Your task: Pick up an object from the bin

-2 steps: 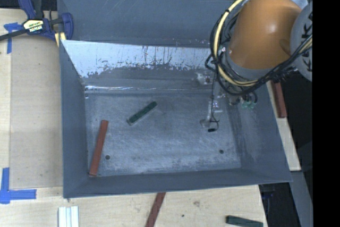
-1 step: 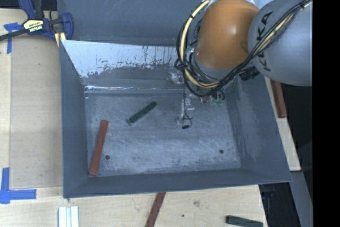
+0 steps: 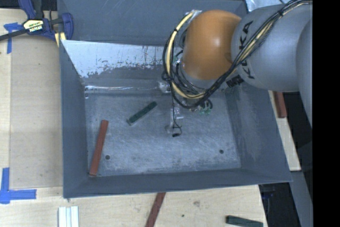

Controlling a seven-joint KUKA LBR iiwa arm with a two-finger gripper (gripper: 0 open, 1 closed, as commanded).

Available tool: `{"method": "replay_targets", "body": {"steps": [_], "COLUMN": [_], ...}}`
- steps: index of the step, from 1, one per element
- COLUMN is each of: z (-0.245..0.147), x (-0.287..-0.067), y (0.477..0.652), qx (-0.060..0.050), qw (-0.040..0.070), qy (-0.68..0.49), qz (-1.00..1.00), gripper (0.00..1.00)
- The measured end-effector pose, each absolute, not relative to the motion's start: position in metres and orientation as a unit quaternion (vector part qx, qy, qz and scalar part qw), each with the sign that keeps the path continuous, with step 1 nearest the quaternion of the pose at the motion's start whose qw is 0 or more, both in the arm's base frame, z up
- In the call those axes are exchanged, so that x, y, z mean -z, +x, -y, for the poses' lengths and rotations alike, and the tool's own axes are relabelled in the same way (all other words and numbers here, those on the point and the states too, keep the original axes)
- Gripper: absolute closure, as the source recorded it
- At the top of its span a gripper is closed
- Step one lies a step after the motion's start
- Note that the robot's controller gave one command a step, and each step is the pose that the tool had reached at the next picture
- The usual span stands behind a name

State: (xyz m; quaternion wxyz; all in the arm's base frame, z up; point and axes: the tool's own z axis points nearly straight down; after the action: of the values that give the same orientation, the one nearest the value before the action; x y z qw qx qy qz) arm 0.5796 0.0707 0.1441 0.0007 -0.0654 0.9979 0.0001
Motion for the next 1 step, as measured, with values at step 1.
{"method": "replay_targets", "body": {"steps": [1], "z": [-0.0891], "x": [-0.1187], "y": [0.5989], "qx": [0.0], "qw": [0.003], "qy": [-0.191], "qz": [-0.982], "gripper": [0.0]}}
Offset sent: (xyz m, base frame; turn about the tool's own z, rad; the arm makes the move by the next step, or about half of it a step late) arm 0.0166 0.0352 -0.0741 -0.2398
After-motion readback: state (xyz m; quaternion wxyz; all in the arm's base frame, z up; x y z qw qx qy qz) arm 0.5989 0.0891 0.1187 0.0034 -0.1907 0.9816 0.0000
